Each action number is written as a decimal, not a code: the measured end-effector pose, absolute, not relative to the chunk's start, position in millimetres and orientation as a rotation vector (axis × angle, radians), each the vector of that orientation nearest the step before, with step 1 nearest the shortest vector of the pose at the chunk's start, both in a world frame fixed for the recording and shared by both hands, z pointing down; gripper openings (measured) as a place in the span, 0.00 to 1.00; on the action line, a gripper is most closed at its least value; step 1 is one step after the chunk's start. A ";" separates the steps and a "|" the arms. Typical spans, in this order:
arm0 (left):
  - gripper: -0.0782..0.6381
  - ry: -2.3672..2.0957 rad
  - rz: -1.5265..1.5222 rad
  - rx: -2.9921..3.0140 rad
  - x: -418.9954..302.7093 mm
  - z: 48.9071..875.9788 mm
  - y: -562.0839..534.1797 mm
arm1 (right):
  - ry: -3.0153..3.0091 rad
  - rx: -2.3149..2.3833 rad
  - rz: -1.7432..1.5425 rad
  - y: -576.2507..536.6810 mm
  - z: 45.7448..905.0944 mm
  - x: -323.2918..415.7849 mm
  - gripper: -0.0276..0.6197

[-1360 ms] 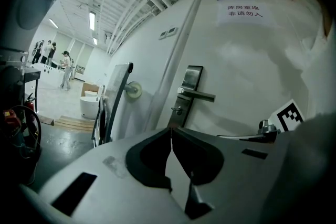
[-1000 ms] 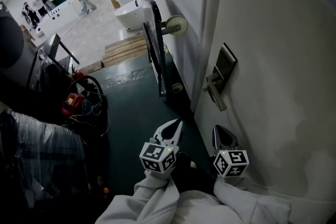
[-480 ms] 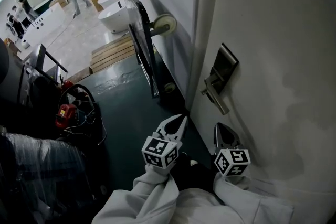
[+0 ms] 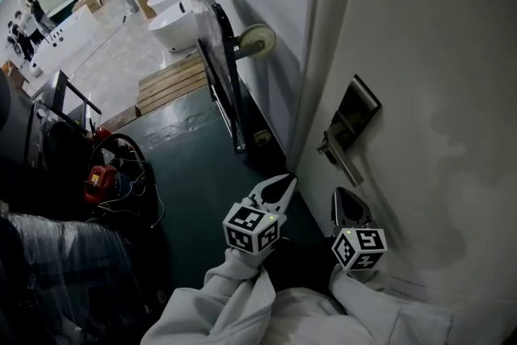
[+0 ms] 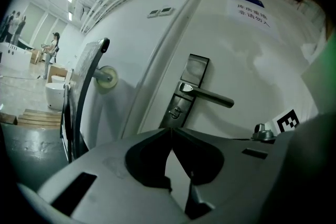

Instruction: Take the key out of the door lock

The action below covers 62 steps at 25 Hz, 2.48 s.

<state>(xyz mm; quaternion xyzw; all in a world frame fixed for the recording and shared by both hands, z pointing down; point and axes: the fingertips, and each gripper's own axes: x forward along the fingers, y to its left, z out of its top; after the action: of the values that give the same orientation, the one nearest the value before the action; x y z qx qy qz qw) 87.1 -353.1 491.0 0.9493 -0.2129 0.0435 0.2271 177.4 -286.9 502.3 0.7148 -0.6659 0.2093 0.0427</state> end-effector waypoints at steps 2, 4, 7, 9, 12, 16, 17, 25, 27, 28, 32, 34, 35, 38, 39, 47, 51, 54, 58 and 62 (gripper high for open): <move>0.14 -0.547 0.103 2.591 92.0 490.4 -355.2 | -2.037 2.193 0.631 -289.6 500.3 178.7 0.12; 0.14 -0.509 0.086 2.547 97.8 491.7 -357.5 | -2.037 2.192 0.628 -291.0 500.6 179.9 0.12; 0.14 -0.449 0.033 2.448 106.6 491.2 -361.5 | -2.031 2.192 0.632 -290.2 501.1 181.7 0.12; 0.14 -0.382 -0.030 2.370 114.5 485.5 -363.9 | -2.023 2.197 0.632 -289.1 500.6 184.5 0.12; 0.14 -0.309 -0.101 2.252 125.4 480.8 -369.6 | -2.016 2.198 0.634 -288.5 501.1 188.3 0.12; 0.34 -0.223 -0.149 2.095 139.4 478.0 -374.4 | -2.013 2.193 0.633 -288.1 500.2 189.4 0.12; 0.34 -0.213 -0.165 2.052 142.5 477.7 -376.3 | -2.014 2.191 0.632 -288.3 500.2 189.2 0.12; 0.33 -0.150 -0.236 1.800 169.7 486.5 -390.1 | -2.020 2.170 0.621 -287.9 500.0 189.6 0.12; 0.30 -0.143 -0.238 1.791 174.3 485.3 -392.9 | -2.017 2.169 0.621 -287.9 499.4 190.7 0.12; 0.29 -0.143 -0.239 1.790 176.0 485.0 -394.3 | -2.016 2.167 0.622 -288.0 499.4 191.0 0.12; 0.23 -0.143 -0.260 1.772 181.2 484.3 -399.0 | -2.017 2.154 0.621 -288.8 499.9 191.8 0.12; 0.20 -0.139 -0.276 1.761 183.4 482.5 -401.1 | -2.016 2.152 0.620 -289.1 499.9 192.7 0.12; 0.19 -0.139 -0.280 1.757 184.5 482.1 -401.9 | -2.014 2.152 0.620 -289.3 499.9 193.5 0.12; 0.16 -0.146 -0.279 1.750 187.0 484.1 -403.0 | -2.015 2.154 0.618 -290.5 499.8 195.4 0.12; 0.15 -0.144 -0.279 1.744 187.0 485.0 -403.0 | -2.015 2.154 0.618 -290.8 499.9 195.5 0.12; 0.15 -0.138 -0.279 1.690 186.2 486.3 -402.2 | -2.025 2.139 0.615 -292.4 497.6 194.2 0.12; 0.15 -0.147 -0.274 1.643 184.7 485.1 -402.2 | -2.029 2.132 0.612 -293.4 494.0 191.6 0.12; 0.15 -0.159 -0.262 1.650 184.4 484.8 -401.7 | -2.033 2.126 0.607 -294.4 492.4 190.1 0.12; 0.15 -0.163 -0.256 1.643 184.3 486.1 -401.6 | -2.034 2.122 0.607 -294.1 492.4 188.5 0.12; 0.15 -0.170 -0.253 1.613 183.4 486.5 -401.4 | -2.028 2.122 0.605 -292.2 492.1 188.0 0.12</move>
<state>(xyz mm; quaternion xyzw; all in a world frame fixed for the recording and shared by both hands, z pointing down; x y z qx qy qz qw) 183.4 -401.4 486.5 0.7189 -0.0756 -0.1129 0.6817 188.0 -292.2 492.1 0.7062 -0.6750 0.2013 0.0722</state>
